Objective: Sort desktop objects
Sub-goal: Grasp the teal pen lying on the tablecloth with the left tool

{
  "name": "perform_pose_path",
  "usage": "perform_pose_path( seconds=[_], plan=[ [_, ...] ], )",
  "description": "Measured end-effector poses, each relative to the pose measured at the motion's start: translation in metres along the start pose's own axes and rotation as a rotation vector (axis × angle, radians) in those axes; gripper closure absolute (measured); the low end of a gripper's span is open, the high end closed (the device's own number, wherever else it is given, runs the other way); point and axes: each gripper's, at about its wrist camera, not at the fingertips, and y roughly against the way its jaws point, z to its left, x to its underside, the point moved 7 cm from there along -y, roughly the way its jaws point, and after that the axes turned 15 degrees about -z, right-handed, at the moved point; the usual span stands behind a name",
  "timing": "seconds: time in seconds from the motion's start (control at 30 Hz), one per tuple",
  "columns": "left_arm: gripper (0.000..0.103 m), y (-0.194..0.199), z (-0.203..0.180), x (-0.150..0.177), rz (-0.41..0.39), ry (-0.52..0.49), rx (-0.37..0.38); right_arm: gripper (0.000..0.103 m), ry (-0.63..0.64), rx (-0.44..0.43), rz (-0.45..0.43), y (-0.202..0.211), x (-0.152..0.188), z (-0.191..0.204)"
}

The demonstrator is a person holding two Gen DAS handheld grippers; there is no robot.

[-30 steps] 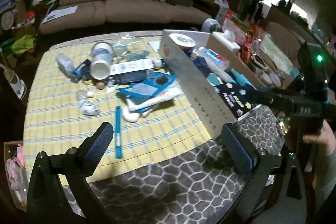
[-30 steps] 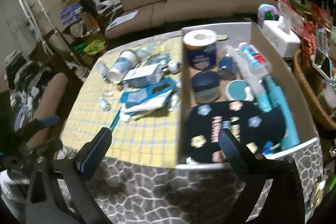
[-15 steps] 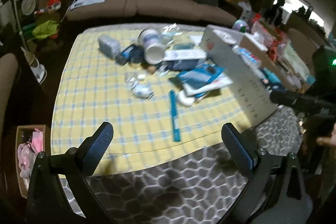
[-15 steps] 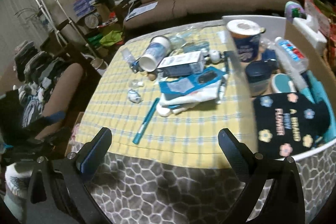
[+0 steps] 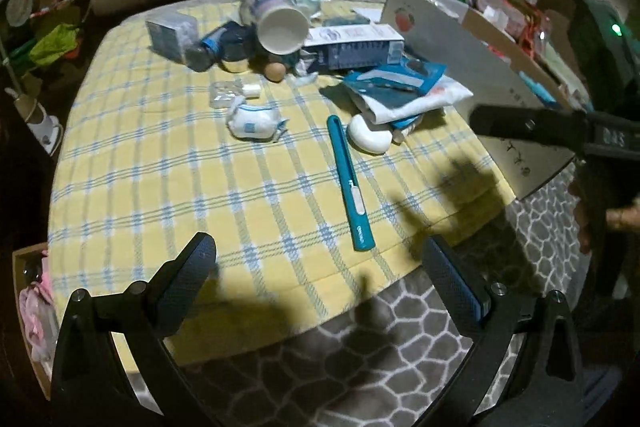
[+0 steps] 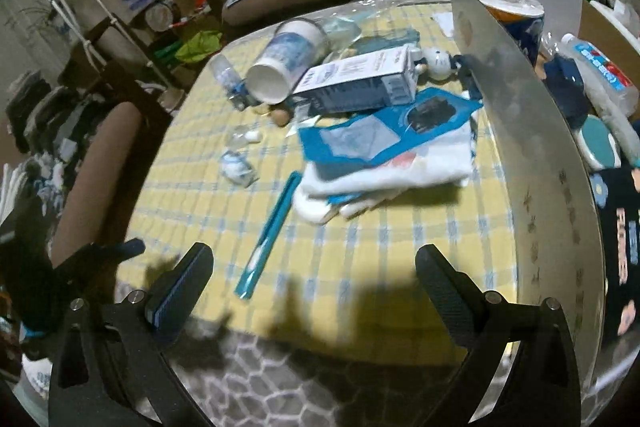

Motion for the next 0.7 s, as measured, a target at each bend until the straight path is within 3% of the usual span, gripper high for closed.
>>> perform_pose_path(
  seconds=[0.2,0.33,0.37,0.47,0.53,0.63,0.7],
  plan=[
    [0.0,-0.023,0.001,-0.009,0.02,0.001,0.031,0.0,-0.141,-0.03,0.005,-0.019,-0.011,-0.021],
    [0.001,-0.041,-0.002,-0.005,0.038,0.021,0.05,0.001,-0.161,-0.045,0.028,-0.024,-0.009,-0.018],
    [0.004,-0.044,-0.004,-0.004,0.041,0.019,0.053,0.002,-0.156,-0.044,0.03,-0.024,-0.009,-0.016],
    [0.028,-0.053,-0.014,-0.002,0.032,-0.033,0.034,0.002,-0.126,-0.036,0.037,-0.026,-0.008,-0.009],
    [0.034,-0.061,-0.019,0.001,0.039,-0.051,0.036,0.003,-0.097,-0.03,0.04,-0.026,-0.006,-0.005],
    [0.048,-0.074,-0.023,0.008,0.045,-0.083,0.013,0.012,-0.069,-0.028,0.052,-0.028,-0.003,-0.001],
    [0.065,-0.079,-0.026,0.008,0.007,-0.161,-0.033,0.019,-0.056,-0.026,0.063,-0.03,0.0,0.0]
  ],
)
